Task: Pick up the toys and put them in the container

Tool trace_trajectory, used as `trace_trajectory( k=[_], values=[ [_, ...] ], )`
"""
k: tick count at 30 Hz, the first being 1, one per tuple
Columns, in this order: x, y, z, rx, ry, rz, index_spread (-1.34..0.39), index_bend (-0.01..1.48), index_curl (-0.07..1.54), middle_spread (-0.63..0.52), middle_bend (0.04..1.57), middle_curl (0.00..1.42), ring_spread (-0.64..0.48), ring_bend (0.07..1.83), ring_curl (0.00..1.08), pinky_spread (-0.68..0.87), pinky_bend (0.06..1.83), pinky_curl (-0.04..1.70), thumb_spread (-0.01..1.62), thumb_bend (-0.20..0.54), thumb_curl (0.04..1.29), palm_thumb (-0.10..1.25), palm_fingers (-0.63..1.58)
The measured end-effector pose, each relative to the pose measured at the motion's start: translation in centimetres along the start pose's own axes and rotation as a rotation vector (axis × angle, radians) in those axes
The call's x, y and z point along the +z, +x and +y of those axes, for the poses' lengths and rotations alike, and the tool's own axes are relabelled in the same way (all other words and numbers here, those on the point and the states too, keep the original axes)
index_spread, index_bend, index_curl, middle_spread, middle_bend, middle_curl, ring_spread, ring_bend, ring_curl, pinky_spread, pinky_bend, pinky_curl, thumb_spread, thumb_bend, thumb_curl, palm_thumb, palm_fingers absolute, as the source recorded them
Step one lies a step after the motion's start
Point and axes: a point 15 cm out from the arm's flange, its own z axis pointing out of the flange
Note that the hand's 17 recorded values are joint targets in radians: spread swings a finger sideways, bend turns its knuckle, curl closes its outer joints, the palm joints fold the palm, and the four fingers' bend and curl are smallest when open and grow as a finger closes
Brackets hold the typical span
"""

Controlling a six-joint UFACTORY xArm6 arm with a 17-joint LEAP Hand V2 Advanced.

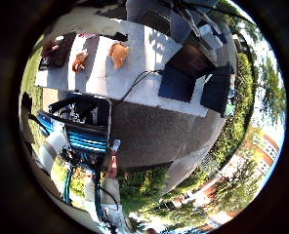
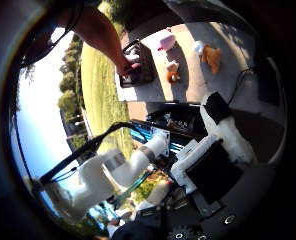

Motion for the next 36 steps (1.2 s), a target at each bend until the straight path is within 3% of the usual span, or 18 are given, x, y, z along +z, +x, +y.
trace_trajectory(
  k=[11, 24, 33, 36],
  values=[
    [11.2, 6.4, -13.0, 0.083, 0.011, -0.015, -0.21, 0.17, 0.32, 0.08, 0.18, 0.31, 0.31, 0.37, 0.32, 0.49, 0.72, 0.13, 1.13, -0.031, 0.50, 0.83, 0.20],
    [23.6, 7.6, -25.9, 0.092, 0.156, 0.110, -0.06, 0.17, 0.30, 0.08, 0.18, 0.32, 0.32, 0.43, 0.32, 0.51, 0.79, 0.13, 1.12, -0.043, 0.44, 0.65, 0.29],
    [30.3, 5.3, -28.2, 0.131, 0.110, 0.135, 0.02, 0.17, 0.29, 0.10, 0.22, 0.34, 0.34, 0.54, 0.33, 0.53, 0.81, 0.10, 1.09, -0.049, 0.36, 0.49, 0.48],
    [30.8, 5.5, -27.6, 0.137, 0.061, 0.190, -0.01, 0.18, 0.29, 0.06, 0.31, 0.37, 0.32, 0.68, 0.36, 0.53, 0.84, 0.08, 1.08, -0.040, 0.35, 0.47, 0.79]
  ],
)
